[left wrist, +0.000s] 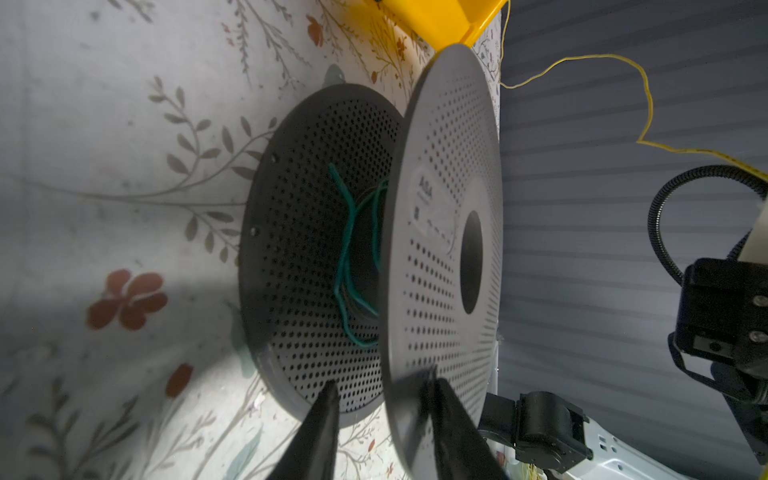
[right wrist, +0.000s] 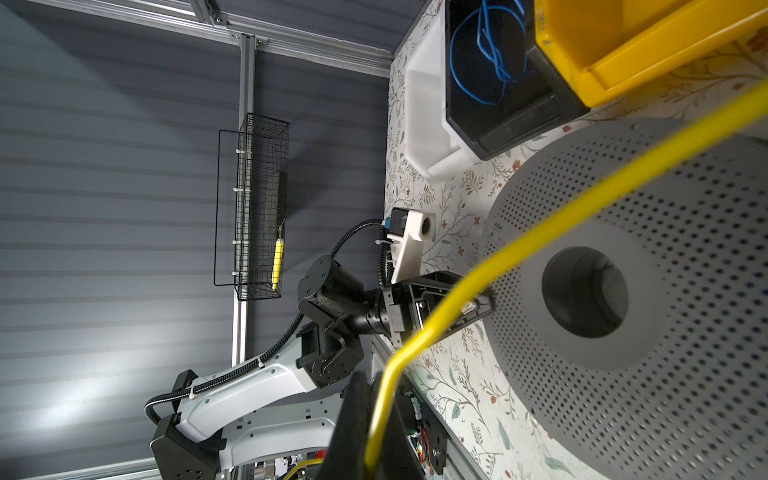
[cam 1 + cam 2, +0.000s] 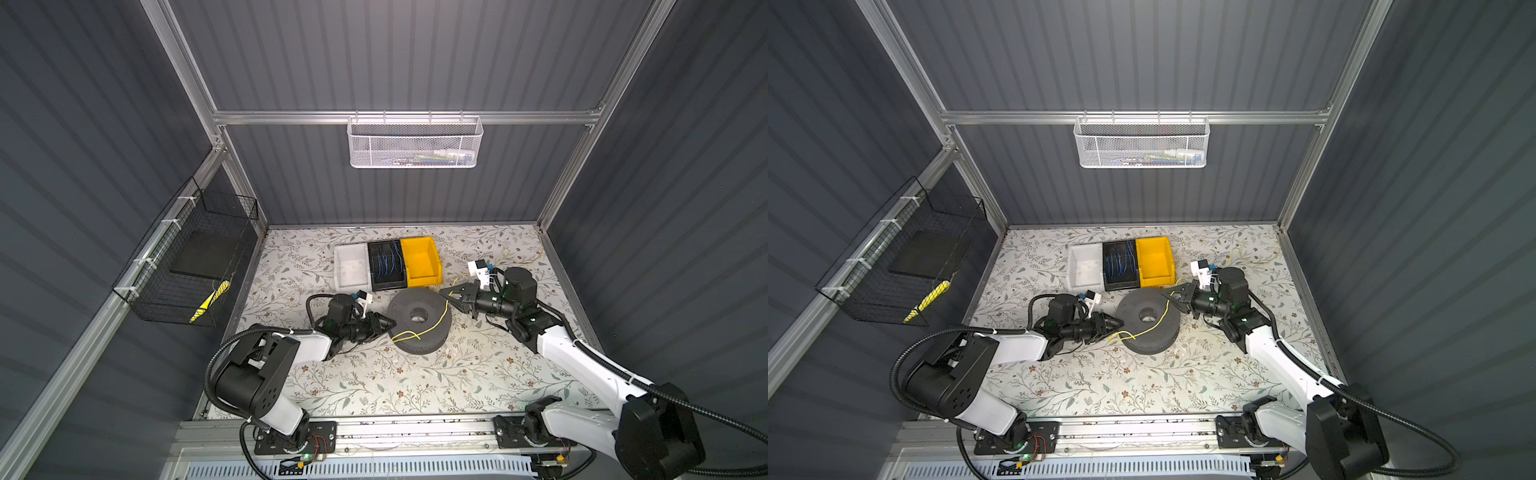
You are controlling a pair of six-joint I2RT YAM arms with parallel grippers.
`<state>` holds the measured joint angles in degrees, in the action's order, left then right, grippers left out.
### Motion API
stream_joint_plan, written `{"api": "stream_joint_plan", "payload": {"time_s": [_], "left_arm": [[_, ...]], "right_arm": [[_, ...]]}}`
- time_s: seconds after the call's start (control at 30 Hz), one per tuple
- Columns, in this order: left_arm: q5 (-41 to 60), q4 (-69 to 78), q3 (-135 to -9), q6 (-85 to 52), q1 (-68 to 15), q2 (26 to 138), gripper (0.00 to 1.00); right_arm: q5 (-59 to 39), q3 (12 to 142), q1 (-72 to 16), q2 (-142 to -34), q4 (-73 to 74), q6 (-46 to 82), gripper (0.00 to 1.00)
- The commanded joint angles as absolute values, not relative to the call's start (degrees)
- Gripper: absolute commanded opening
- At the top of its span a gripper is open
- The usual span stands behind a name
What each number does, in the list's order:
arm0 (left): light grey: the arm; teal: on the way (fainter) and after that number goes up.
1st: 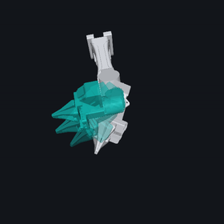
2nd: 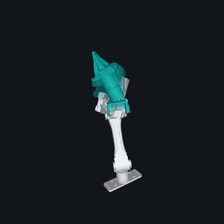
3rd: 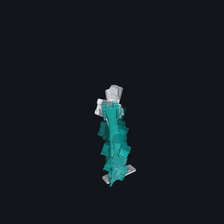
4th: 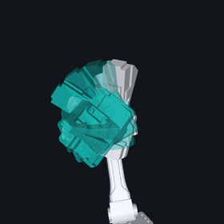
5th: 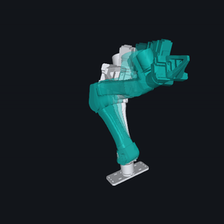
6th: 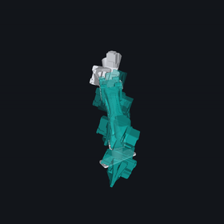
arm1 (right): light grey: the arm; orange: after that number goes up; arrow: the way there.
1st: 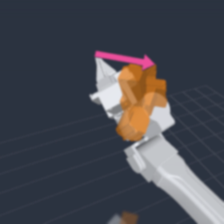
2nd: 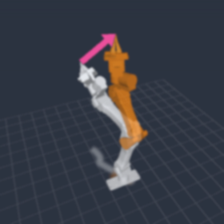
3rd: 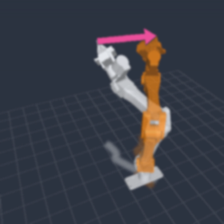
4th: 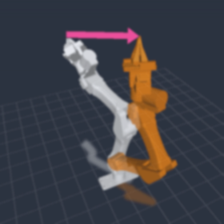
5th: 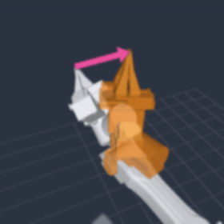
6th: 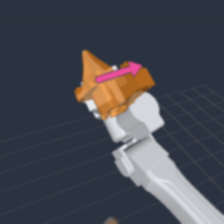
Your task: Wrap the cables
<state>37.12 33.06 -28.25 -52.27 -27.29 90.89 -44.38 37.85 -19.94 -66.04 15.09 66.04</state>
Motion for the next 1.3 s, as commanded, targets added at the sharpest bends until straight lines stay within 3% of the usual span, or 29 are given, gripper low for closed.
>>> {"api": "stream_joint_plan", "payload": {"time_s": [0.0, 0.17, 0.27, 0.47, 0.67, 0.9, 1.07, 1.27], "left_arm": [[39.2, 41.8, -27.9, -55.1, -27.8, 93.6, 0.37], [40.5, 50.2, -28.3, -58.7, -28.1, 98.4, 0.34], [41.1, 53.8, -28.2, -60.5, -28.4, 100.5, 0.17], [39.6, 48.7, -28.4, -58.7, -28.4, 96.9, 0.05], [35.2, 21.2, -36.2, -49.3, -28.4, 87.1, 0.0], [21.5, -25.8, -59.3, -36.2, -28.5, 79.2, 0.0], [10.6, -41.1, -70.3, -36.0, -29.7, 80.0, 0.0], [-4.9, -57.4, -85.8, -35.6, -37.1, 87.0, 0.0]], "right_arm": [[-44.0, 38.1, -20.0, -66.2, 16.3, 66.0, 0.0], [-43.9, 38.3, -20.0, -66.6, 16.3, 66.0, 0.0], [-44.0, 38.4, -20.0, -66.6, 16.3, 66.0, 0.0], [-43.9, 38.3, -20.0, -66.0, 16.3, 66.0, 0.0], [-44.1, 38.3, -20.0, -65.6, 16.6, 66.0, 0.0], [-44.0, 37.6, -18.6, -64.5, 17.2, 65.6, 0.0], [-44.6, 34.8, -17.5, -62.7, 20.2, 66.0, 0.0], [-45.3, 32.5, -16.0, -61.7, 21.9, 65.7, 0.0]]}}
